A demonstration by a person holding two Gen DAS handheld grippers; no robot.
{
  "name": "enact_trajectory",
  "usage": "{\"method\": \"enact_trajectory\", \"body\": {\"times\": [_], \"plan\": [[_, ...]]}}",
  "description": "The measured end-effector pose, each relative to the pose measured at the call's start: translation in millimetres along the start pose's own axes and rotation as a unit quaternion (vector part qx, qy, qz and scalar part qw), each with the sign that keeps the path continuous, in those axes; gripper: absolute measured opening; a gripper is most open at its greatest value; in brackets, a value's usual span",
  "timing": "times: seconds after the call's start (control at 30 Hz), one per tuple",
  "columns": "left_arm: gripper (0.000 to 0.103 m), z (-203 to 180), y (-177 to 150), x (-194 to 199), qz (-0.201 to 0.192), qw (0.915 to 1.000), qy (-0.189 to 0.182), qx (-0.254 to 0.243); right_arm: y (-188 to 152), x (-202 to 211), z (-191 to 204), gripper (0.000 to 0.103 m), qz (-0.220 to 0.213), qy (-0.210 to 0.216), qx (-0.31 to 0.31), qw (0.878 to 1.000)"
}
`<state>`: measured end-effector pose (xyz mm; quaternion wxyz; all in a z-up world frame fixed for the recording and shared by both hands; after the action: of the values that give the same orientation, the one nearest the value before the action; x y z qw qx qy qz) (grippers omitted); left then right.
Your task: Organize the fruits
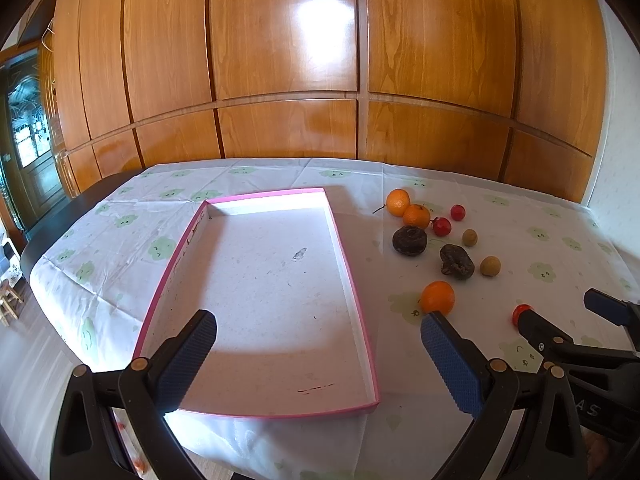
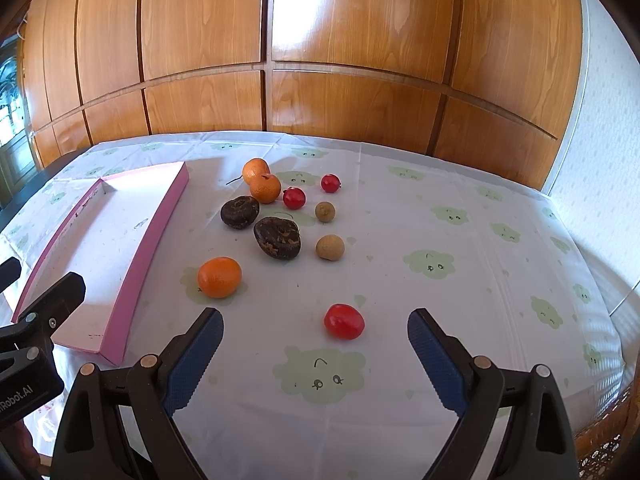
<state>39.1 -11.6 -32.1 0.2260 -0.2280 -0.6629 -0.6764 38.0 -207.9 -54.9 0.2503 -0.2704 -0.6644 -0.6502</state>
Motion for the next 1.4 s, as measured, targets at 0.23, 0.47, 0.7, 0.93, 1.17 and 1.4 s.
{"method": "enact_trajectory", "body": {"times": [0.23,0.47,0.7,0.93,1.17,1.4], "plan": [[0.103,0,0,1,-0.001,1.0000,0.001,0.000,2,2,-1,0.095,0.000,0.000,0.002,1.000],[0.103,-2,1,1,0.000,1.0000,0.001,-0.003,1,2,0,0.095,0.004,-0.003,0.005,1.000],[0.103,-3,0,1,0.002,1.0000,0.000,-0.006,3,-1,-5,0.095,0.001,0.002,-0.002,1.000],[0.103,-6,-2,-3,0.009,0.9999,-0.008,-0.010,11,-3,-15,0.095,-0.005,0.001,0.004,1.000],[0.103,-18,-3,-5,0.017,0.9986,-0.041,-0.030,41,-5,-32,0.095,0.005,0.026,0.011,1.000],[0.103,-36,9,-5,0.024,0.9933,-0.097,-0.058,95,-10,-79,0.095,0.009,0.034,0.022,0.999]]}}
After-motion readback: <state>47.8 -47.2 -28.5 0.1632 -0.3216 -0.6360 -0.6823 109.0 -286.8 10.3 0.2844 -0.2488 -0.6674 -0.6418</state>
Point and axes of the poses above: each gripper's, at about its wrist camera, not at the fingertips, and x roughly against the way its jaws point, z to its left, y to its top, the point moved 5 cm from there along -x, roughly the way its jaws point
